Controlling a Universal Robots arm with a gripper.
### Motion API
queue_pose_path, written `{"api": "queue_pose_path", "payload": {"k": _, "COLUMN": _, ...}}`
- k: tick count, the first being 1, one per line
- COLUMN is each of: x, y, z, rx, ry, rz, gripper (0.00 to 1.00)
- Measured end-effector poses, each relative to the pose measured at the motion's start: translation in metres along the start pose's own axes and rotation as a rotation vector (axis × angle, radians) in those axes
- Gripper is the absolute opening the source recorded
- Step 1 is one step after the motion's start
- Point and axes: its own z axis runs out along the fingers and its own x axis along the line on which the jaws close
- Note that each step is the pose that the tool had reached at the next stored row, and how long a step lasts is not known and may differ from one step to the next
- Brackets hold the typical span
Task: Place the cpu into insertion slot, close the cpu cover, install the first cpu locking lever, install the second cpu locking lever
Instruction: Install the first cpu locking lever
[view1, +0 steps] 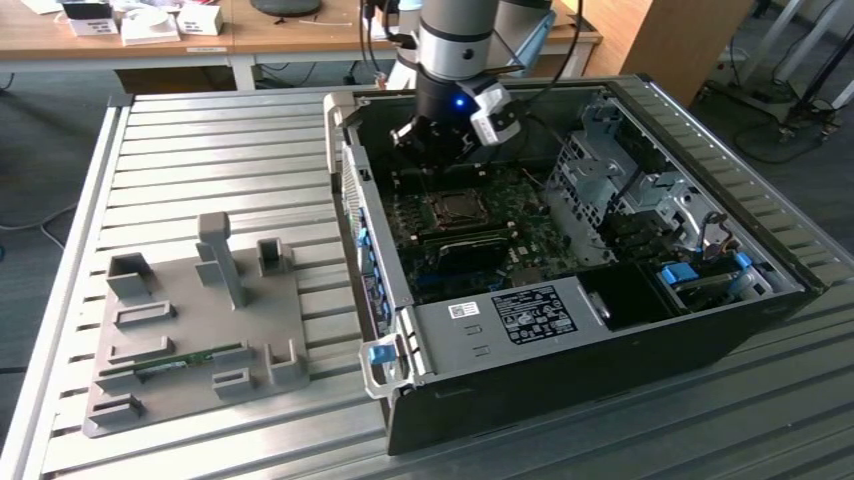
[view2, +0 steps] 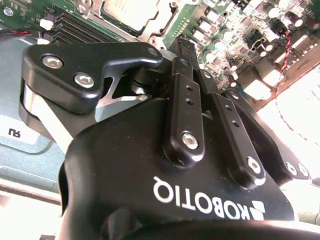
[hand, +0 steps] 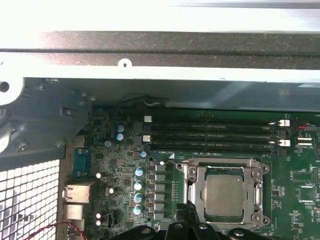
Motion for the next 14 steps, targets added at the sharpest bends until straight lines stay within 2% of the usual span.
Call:
{"api": "queue_pose_path", "payload": {"k": 5, "x": 0.0017, "y": 0.0000, "z": -0.0002, "rx": 0.0014, "ry": -0.0004, "rz": 0.000, "gripper": 0.11}}
{"api": "queue_pose_path", "payload": {"k": 14, "x": 0.0014, "y": 0.0004, "z": -0.0061, "rx": 0.0009, "ry": -0.0008, "rz": 0.000, "gripper": 0.11}}
